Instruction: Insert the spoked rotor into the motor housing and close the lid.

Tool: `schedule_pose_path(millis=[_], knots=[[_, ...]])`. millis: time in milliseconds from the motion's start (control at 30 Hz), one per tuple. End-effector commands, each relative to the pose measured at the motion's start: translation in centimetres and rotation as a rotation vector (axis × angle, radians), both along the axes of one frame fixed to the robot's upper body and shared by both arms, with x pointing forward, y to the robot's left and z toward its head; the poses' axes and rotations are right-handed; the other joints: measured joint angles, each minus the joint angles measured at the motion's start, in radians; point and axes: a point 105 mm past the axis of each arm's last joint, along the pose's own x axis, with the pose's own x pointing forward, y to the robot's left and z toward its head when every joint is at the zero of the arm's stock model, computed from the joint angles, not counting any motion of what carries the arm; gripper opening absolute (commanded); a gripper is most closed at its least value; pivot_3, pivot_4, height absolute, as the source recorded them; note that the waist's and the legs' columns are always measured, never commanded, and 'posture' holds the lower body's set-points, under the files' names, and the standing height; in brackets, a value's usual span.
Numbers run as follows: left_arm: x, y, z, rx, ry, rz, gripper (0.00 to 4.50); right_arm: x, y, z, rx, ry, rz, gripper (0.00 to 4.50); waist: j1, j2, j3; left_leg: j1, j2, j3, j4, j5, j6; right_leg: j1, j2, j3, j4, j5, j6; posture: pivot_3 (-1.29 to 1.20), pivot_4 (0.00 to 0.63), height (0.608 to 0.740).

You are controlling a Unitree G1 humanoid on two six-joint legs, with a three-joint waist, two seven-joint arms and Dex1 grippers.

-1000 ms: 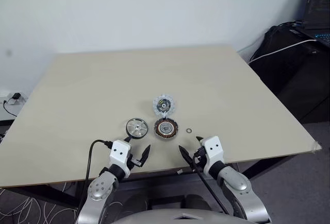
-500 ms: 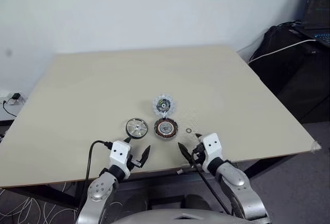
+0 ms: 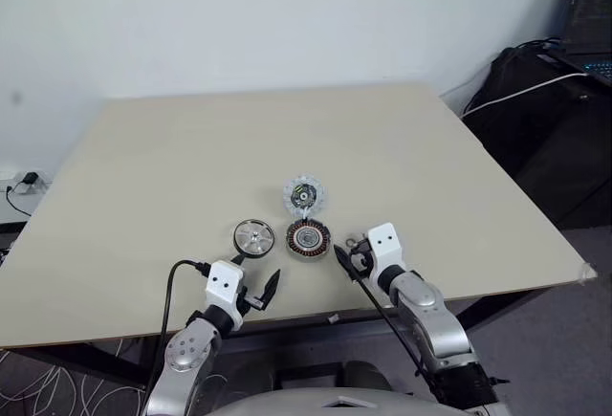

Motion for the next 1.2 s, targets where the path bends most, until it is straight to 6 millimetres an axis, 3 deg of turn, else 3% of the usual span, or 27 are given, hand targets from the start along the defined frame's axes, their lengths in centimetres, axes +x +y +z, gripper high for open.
schedule_pose_path(millis=[33, 500, 600, 933, 1067, 1200], knots=[[0.3, -0.1, 0.9, -0.007, -0.046, 0.0, 4.49, 1.2, -0.6, 0.7, 0.003, -0.03, -0.017, 4.47, 0.0, 0.0, 0.0, 0.0, 0.0, 0.0, 0.0, 0.0, 0.0, 0.0, 0.0, 0.0, 0.0, 0.0, 0.0, 0.0, 0.0, 0.74], [0.4, -0.1, 0.9, -0.006, -0.048, 0.0, 4.49, 2.2, 0.9, -0.7, 0.005, 0.007, 0.007, 4.47, -0.012, 0.003, -0.001, 0.0, 0.0, 0.0, 0.0, 0.0, 0.0, 0.0, 0.0, 0.0, 0.0, 0.001, 0.0, 0.0, 0.0, 0.74], [0.4, -0.1, 0.9, -0.005, -0.049, 0.002, 4.5, 2.1, 1.3, -0.9, 0.007, 0.013, 0.018, 3.85, -0.013, 0.003, -0.002, 0.001, 0.0, 0.0, 0.0, 0.0, 0.0, 0.0, 0.0, 0.0, 0.0, 0.001, 0.0, 0.0, 0.0, 0.74], [0.5, -0.2, 1.3, -0.009, -0.055, 0.006, 4.5, 1.7, 1.5, -0.4, 0.026, -0.003, 0.017, 0.69, -0.012, 0.003, -0.002, 0.001, 0.0, 0.0, 0.0, 0.0, 0.0, 0.0, 0.0, 0.0, 0.0, 0.001, 0.0, 0.0, 0.0, 0.74], [0.5, -0.2, 1.3, -0.012, -0.054, 0.004, 4.5, 1.2, 1.1, 0.1, 0.033, -0.016, 0.005, 0.69, -0.011, 0.003, -0.002, 0.0, 0.0, 0.0, 0.0, 0.0, 0.0, 0.0, 0.0, 0.0, 0.0, 0.001, 0.001, 0.0, 0.0, 0.74], [0.5, -0.2, 1.4, -0.014, -0.054, 0.004, 4.5, 1.1, 1.2, 2.1, 0.03, -0.097, 0.012, 0.69, -0.012, 0.004, -0.001, 0.0, 0.0, 0.0, -0.001, 0.0, 0.0, -0.001, 0.0, 0.0, 0.0, 0.001, 0.001, 0.0, 0.0, 0.74]])
